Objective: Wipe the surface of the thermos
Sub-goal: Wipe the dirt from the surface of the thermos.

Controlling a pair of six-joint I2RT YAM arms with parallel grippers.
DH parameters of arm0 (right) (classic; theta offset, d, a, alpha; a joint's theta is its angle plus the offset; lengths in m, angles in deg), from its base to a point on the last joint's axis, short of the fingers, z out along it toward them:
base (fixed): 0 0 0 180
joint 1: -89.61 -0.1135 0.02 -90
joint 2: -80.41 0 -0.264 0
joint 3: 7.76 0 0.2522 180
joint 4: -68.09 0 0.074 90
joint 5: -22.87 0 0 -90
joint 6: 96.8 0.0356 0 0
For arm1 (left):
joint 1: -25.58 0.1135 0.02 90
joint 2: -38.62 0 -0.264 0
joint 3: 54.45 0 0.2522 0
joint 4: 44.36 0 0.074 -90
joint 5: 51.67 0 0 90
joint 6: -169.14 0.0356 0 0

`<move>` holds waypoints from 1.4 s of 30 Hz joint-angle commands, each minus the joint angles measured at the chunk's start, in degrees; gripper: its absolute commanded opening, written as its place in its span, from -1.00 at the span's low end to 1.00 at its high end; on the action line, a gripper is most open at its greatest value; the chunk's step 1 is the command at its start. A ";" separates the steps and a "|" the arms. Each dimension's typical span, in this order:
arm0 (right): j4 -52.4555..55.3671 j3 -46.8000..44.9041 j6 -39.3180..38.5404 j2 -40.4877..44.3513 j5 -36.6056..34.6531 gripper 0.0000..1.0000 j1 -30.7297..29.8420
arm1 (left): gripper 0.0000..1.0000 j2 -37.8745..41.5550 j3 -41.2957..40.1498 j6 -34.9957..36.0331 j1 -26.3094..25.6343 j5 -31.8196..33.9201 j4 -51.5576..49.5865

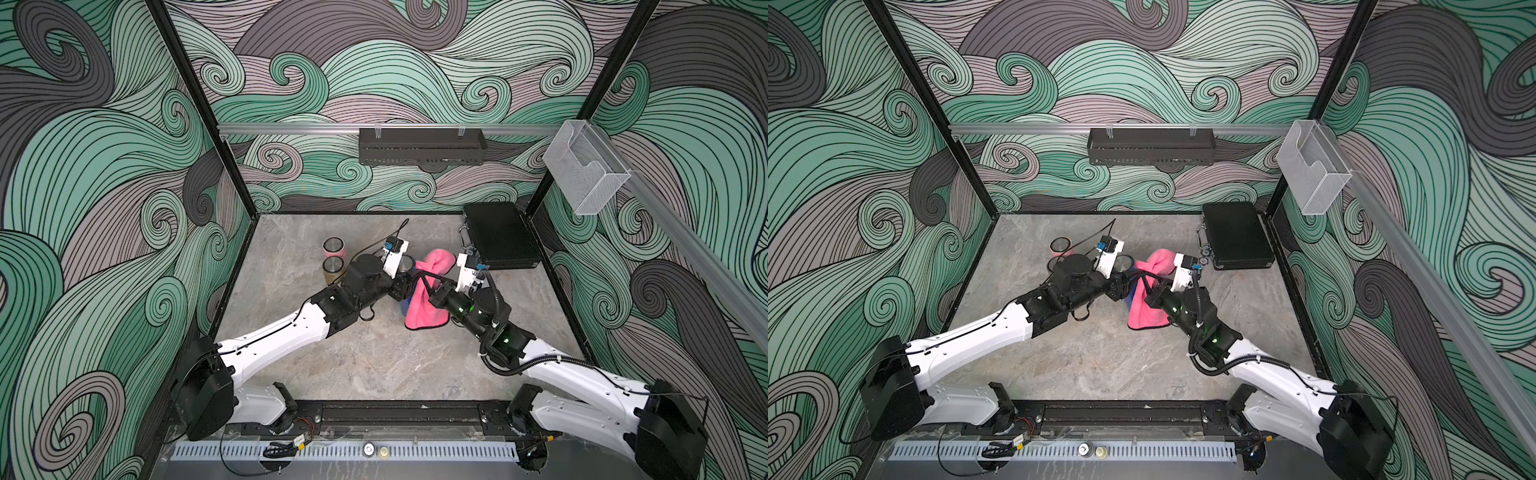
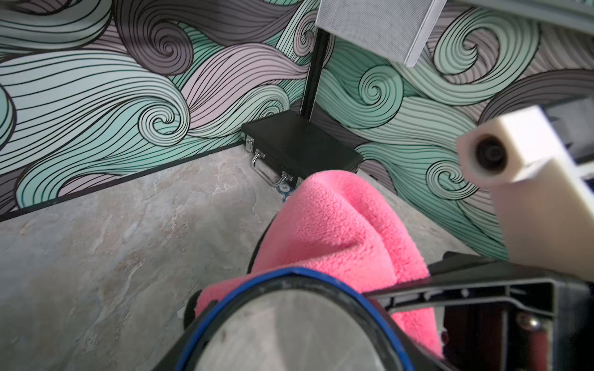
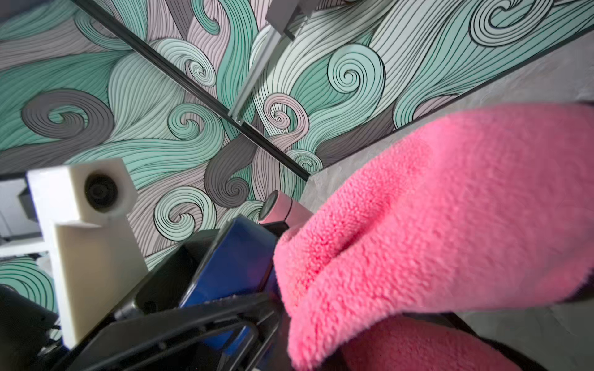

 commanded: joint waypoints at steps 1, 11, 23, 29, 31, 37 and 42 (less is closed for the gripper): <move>-1.75 -0.75 1.47 -2.49 1.47 -1.00 -0.60 | -1.00 0.69 2.52 -0.25 -0.31 -1.10 3.77; -6.09 -6.25 3.76 -7.44 0.46 -1.00 -0.53 | -1.00 2.42 1.92 7.00 0.13 -7.64 4.60; 0.75 -0.14 0.00 6.17 1.29 -1.00 -0.54 | -1.00 2.93 -0.99 14.90 2.24 -26.62 7.30; -2.90 -7.18 2.31 1.58 -0.94 -1.00 -0.45 | -1.00 2.79 -0.45 15.78 2.25 -27.33 7.13; -4.42 -9.09 3.13 0.03 -1.35 -1.00 -0.45 | -1.00 3.14 -0.79 16.86 2.33 -27.48 7.58; -2.57 -8.12 1.59 2.00 -0.45 -1.00 -0.52 | -1.00 4.51 -3.51 21.58 2.42 -33.09 11.50; 4.07 -3.18 -1.77 10.25 0.02 -1.00 -0.88 | -1.00 3.95 -3.35 21.82 3.17 -33.71 10.76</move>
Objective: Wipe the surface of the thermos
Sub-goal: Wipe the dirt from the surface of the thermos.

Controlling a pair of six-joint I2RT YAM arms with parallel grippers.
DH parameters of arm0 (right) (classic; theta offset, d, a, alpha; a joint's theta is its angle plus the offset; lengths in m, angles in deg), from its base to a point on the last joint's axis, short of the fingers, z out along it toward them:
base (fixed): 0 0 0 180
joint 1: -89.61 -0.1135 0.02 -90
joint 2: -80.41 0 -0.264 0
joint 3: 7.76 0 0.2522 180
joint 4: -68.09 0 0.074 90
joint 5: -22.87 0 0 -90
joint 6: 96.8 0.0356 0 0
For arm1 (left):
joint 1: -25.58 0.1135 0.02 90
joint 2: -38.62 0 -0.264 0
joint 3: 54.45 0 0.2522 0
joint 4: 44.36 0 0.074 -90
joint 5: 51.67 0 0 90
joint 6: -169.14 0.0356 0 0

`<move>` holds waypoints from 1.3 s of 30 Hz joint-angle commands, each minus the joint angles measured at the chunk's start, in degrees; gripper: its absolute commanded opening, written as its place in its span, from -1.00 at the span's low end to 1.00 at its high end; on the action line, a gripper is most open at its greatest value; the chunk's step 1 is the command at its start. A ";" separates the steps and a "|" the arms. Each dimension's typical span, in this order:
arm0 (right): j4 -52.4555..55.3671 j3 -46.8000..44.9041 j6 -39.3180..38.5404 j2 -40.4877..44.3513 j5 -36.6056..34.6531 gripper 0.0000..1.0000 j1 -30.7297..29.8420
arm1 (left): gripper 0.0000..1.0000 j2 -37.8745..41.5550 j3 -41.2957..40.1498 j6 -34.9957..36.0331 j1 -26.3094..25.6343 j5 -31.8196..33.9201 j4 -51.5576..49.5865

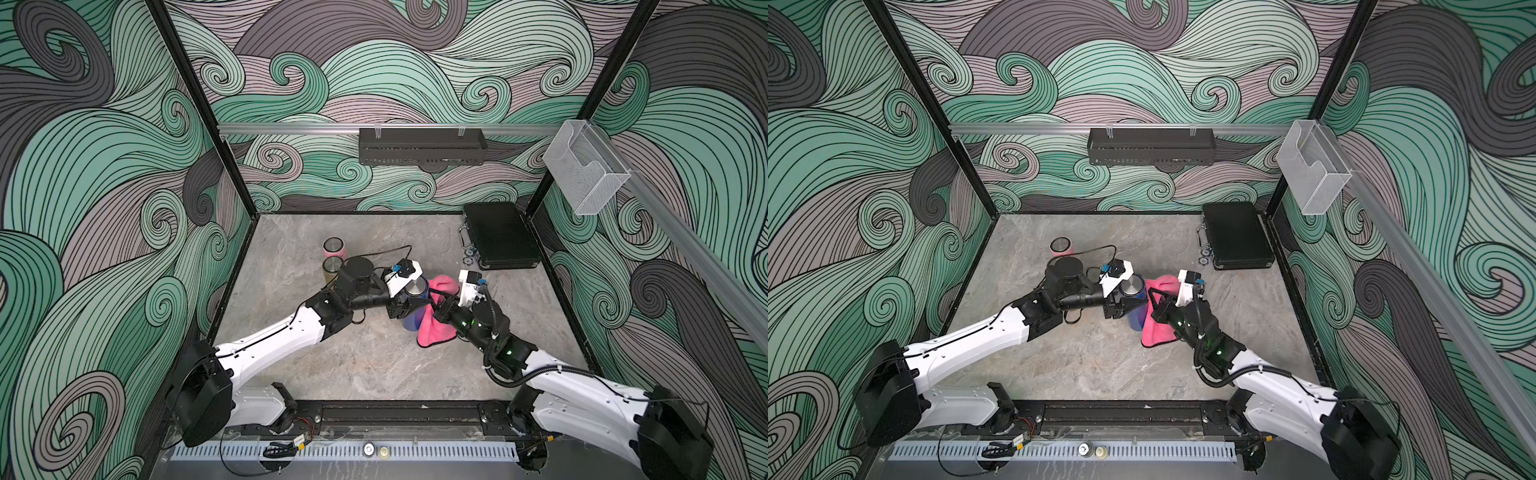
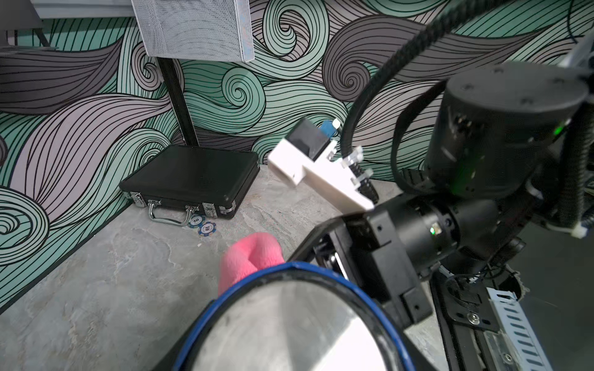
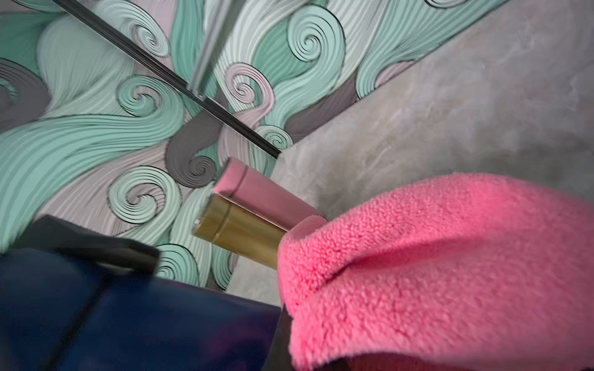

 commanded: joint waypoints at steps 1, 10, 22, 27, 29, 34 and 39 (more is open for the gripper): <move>1.30 4.21 -2.03 5.31 1.03 -1.00 -0.64 | -1.00 1.51 1.57 1.36 0.77 -3.89 5.42; -0.97 -1.05 1.61 3.19 0.18 -1.00 -0.75 | -1.00 0.37 0.44 4.46 1.79 -8.79 7.75; -0.19 -1.00 1.15 3.21 0.11 -1.00 -0.77 | -1.00 0.81 1.19 15.63 3.63 -21.87 3.96; 3.62 5.12 -2.04 7.66 2.94 -1.00 -0.86 | -1.00 -0.22 2.87 20.80 4.11 -27.83 -1.45; 2.74 5.36 -1.45 7.08 4.09 -1.00 -0.85 | -1.00 -0.51 3.27 22.47 4.46 -29.64 -2.68; -2.17 1.32 2.52 -0.46 4.52 -1.00 -0.86 | -1.00 -2.01 6.81 30.19 5.26 -35.16 -12.63; -5.34 0.14 4.25 -7.40 5.88 -1.00 -0.87 | -1.00 -2.36 8.62 34.00 5.88 -37.08 -16.86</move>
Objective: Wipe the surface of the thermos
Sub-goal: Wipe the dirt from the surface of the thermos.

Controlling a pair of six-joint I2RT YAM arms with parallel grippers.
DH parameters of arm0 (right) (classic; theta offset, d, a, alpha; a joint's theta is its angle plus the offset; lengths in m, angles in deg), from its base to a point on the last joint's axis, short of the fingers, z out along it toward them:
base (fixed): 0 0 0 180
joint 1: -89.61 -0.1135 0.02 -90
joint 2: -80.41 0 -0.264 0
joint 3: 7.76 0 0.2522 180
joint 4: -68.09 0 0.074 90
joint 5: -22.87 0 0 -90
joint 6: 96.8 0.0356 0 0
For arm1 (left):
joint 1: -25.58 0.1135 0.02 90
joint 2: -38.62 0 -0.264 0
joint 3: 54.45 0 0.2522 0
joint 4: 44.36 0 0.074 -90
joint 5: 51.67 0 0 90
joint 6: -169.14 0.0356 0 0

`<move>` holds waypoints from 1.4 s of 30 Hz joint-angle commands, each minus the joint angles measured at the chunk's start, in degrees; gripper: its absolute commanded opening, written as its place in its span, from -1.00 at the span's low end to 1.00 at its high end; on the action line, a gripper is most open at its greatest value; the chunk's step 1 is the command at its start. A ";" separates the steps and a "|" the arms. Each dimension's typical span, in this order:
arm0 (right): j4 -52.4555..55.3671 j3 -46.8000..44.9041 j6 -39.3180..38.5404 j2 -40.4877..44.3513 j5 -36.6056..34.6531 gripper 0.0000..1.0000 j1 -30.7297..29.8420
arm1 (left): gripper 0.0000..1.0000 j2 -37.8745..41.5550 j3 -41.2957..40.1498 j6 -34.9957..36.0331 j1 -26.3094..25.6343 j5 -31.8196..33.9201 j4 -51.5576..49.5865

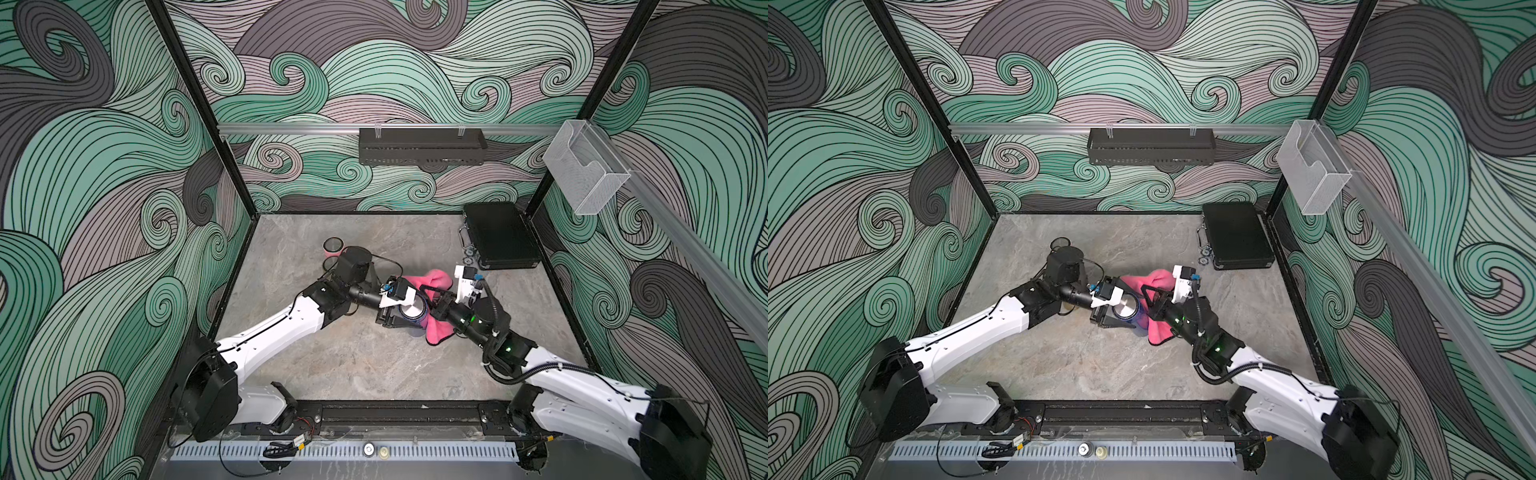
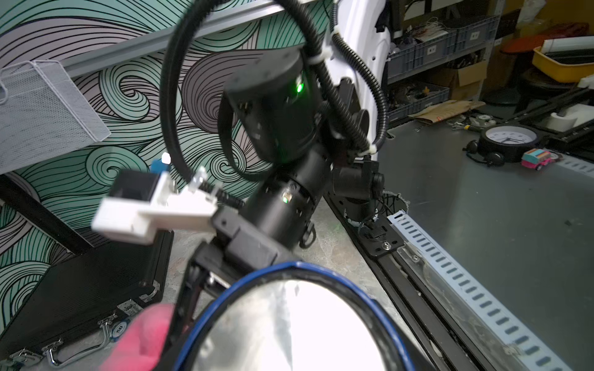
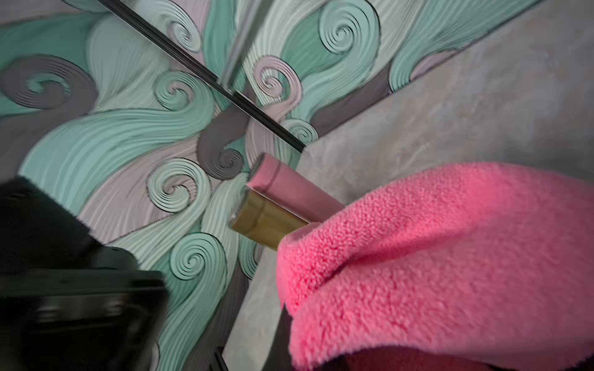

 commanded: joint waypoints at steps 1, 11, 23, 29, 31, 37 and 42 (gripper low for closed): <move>-3.23 0.82 1.96 -1.48 2.34 -1.00 -0.35 | -1.00 0.26 3.40 5.58 0.68 -5.19 -3.19; 3.03 8.07 -2.64 6.35 4.87 -1.00 -2.16 | -1.00 -1.27 7.61 24.48 3.60 -15.78 -22.74; -4.06 1.95 1.40 -3.73 6.09 -1.00 -2.16 | -1.00 -6.72 14.34 45.01 6.04 -20.81 -44.14; 2.32 7.22 -2.31 2.55 5.58 -1.00 -2.16 | -1.00 -8.16 17.53 53.85 6.04 -19.65 -54.73; 3.45 8.34 -2.99 4.39 5.49 -1.00 -2.12 | -1.00 -8.04 17.58 54.07 6.04 -19.26 -55.21; 2.78 5.07 -1.82 2.48 3.14 -1.00 -2.16 | -1.00 -7.36 16.99 40.03 6.13 -16.77 -44.05; 2.91 2.38 -2.04 0.87 -0.71 -1.00 -2.16 | -1.00 -3.37 9.11 12.19 5.09 -7.44 -15.91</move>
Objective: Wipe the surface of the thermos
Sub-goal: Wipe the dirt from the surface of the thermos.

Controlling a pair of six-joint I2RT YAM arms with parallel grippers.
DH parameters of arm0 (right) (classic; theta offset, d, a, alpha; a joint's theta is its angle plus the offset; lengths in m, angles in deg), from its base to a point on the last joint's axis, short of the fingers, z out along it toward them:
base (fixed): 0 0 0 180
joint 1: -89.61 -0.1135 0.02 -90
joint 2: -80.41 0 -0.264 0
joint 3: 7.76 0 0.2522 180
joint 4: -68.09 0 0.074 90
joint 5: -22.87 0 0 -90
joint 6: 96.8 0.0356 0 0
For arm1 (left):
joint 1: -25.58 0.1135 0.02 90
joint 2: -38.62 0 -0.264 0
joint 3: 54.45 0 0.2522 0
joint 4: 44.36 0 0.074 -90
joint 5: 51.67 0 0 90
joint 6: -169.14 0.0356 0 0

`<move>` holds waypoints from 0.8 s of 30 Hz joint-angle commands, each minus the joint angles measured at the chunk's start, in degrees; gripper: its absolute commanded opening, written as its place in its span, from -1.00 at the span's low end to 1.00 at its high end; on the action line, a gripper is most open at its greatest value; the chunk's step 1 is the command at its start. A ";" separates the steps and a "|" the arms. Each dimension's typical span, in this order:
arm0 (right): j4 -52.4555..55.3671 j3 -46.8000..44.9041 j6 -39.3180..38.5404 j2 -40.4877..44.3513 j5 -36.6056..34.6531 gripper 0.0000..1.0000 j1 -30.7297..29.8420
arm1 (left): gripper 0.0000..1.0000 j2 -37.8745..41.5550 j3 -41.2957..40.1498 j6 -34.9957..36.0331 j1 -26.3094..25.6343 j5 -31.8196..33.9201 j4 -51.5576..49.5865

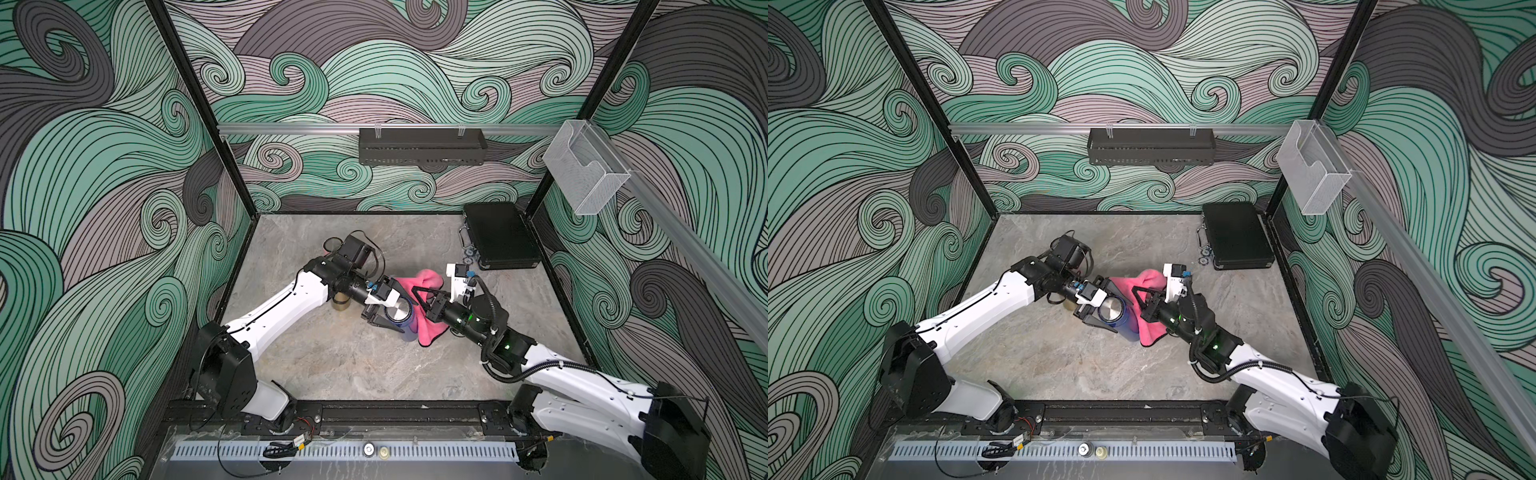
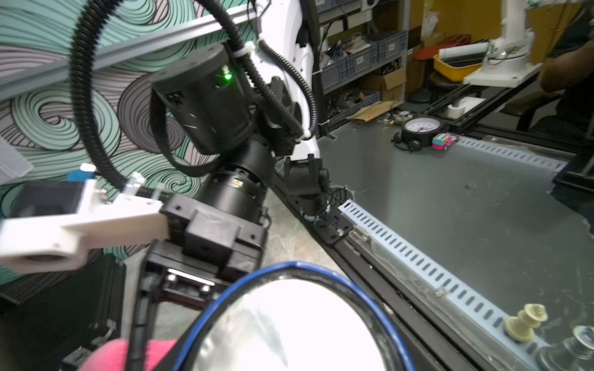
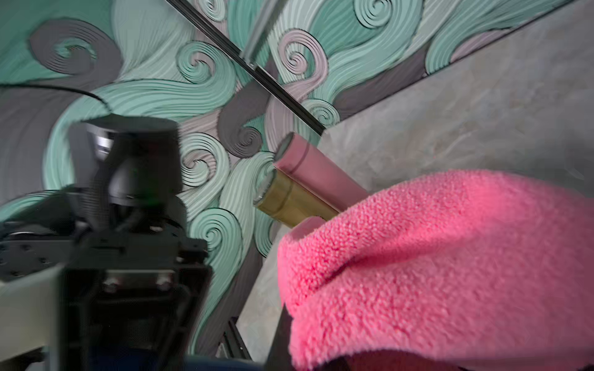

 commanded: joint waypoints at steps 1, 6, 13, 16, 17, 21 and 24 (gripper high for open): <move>0.17 -0.84 0.07 0.06 -3.35 -1.00 -0.20 | -1.00 3.76 -2.57 -17.53 -0.74 5.64 17.59; 6.93 3.77 -3.89 5.77 -4.91 -1.00 -0.21 | -1.00 3.65 -1.42 -24.14 -1.00 13.23 18.27; 9.77 3.85 -5.00 10.21 -7.09 -1.00 -0.22 | -1.00 4.71 -3.26 -27.73 -1.26 15.27 22.12; 7.12 0.92 -2.95 6.76 -7.04 -1.00 -0.17 | -1.00 5.55 -4.30 -35.00 -1.82 20.92 27.92; 5.87 -0.06 -2.09 5.40 -7.23 -1.00 -0.22 | -1.00 5.91 -4.85 -39.33 -2.41 24.71 30.95; 3.50 -0.13 -1.59 3.19 -6.61 -1.00 -0.18 | -1.00 7.48 -4.70 -45.68 -7.81 40.67 32.37; 5.25 2.26 -2.75 5.08 -6.70 -1.00 -0.26 | -1.00 8.39 -4.41 -49.96 -13.02 53.20 32.45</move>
